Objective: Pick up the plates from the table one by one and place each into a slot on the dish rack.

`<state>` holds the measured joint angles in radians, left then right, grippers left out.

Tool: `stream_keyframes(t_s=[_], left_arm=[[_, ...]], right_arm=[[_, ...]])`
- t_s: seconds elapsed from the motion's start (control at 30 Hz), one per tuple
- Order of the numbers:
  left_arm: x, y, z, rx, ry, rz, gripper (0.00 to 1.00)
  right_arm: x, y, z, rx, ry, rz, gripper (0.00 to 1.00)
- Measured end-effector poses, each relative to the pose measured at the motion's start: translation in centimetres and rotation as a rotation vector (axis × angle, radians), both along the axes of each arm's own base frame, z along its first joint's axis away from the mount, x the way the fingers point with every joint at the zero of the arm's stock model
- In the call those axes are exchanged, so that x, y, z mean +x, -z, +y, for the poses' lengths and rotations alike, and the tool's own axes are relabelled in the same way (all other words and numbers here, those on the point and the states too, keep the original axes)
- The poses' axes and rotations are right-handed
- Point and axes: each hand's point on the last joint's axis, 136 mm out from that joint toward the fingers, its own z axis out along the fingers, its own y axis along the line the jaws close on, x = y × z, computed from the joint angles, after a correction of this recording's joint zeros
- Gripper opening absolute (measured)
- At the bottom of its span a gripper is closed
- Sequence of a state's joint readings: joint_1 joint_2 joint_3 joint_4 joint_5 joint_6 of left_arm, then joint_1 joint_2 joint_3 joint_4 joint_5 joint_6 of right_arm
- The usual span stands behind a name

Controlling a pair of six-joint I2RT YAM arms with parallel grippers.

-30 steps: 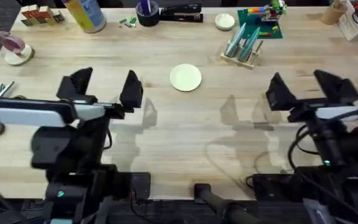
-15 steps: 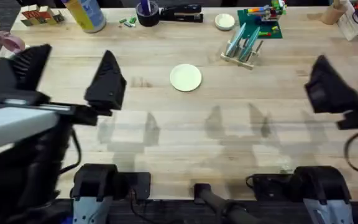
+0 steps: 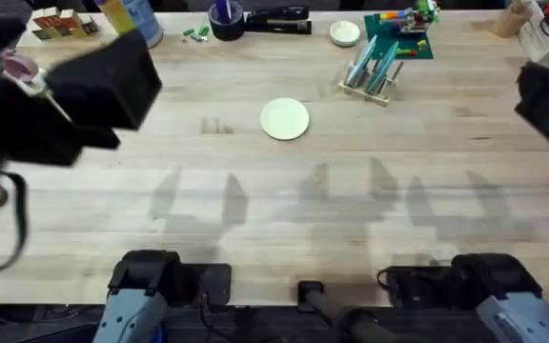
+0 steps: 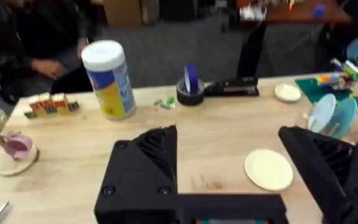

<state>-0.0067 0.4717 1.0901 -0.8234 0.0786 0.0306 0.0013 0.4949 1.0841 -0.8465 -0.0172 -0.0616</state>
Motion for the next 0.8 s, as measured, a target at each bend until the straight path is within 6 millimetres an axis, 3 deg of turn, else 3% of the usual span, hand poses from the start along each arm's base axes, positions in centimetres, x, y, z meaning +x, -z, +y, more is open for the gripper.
stream_keyframes(t_s=[0.27, 0.6, 0.8], left_arm=[[1.8, -0.8, -0.1, 0.000, 0.003, 0.239, 0.993], [4.1, 0.6, -0.4, -0.008, 0.021, 0.509, 0.993], [5.3, 1.9, -0.6, -0.014, 0.030, 0.598, 0.994]], right_arm=[[1.8, -0.7, 0.1, -0.068, -0.042, 0.253, 0.992], [5.1, 0.8, 0.1, -0.107, -0.077, 0.462, 0.992], [5.6, 1.6, 0.1, -0.109, -0.082, 0.505, 0.992]])
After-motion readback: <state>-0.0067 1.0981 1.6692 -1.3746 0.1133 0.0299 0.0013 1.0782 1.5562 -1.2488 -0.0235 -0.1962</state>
